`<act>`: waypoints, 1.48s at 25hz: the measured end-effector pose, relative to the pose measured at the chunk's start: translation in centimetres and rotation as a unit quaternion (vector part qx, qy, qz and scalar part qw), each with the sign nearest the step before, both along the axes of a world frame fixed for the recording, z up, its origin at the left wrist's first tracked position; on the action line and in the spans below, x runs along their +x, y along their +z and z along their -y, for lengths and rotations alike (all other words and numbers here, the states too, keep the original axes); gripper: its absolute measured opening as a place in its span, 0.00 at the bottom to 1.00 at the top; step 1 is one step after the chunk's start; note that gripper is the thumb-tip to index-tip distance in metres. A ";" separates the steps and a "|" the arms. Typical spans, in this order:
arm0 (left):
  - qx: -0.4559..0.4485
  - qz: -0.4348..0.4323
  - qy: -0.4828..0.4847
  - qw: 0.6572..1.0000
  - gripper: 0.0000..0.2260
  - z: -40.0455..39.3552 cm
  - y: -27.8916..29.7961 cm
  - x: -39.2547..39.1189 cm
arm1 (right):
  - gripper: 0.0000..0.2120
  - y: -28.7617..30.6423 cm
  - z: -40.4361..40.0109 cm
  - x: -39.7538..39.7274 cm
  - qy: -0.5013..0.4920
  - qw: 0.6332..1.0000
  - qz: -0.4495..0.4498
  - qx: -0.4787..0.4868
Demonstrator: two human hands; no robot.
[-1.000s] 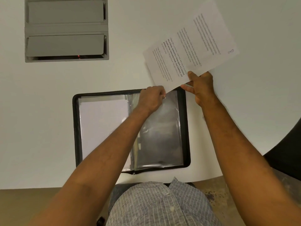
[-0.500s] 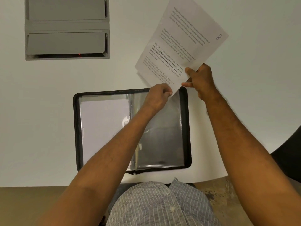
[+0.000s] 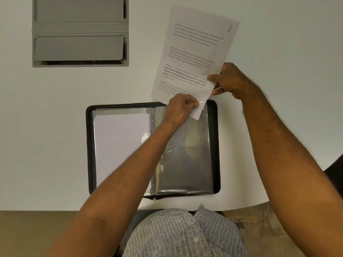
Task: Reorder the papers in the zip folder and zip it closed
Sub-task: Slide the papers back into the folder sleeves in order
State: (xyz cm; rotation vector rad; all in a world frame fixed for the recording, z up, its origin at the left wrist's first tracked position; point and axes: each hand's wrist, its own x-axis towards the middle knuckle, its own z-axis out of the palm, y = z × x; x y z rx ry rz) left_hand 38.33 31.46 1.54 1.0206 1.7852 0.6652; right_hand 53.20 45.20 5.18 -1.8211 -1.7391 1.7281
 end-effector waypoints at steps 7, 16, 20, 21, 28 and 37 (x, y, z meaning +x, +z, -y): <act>0.000 -0.027 -0.040 0.999 0.04 -0.3 -0.5 0.0 | 0.24 0.0 -1.8 -1.0 0.102 0.994 0.044 0.012; -0.029 -0.177 -0.181 0.967 0.07 1.7 -3.4 -3.3 | 0.22 -1.9 -1.4 -0.6 0.104 0.994 0.036 -0.003; 0.003 -0.224 -0.179 0.958 0.15 2.5 -4.0 -2.7 | 0.22 -3.5 -0.8 0.4 0.040 0.999 0.012 0.015; 0.011 -0.240 -0.183 0.953 0.16 2.7 -4.0 -2.5 | 0.21 -3.9 -0.6 0.6 0.023 1.000 0.008 0.017; 0.020 -0.284 -0.182 0.941 0.06 2.3 -4.2 -2.1 | 0.19 -5.8 0.5 1.9 -0.045 0.999 -0.012 0.004; 0.041 -0.198 -0.070 0.977 0.05 1.6 -2.7 -2.6 | 0.21 -4.6 -0.6 1.8 0.028 0.998 -0.020 -0.051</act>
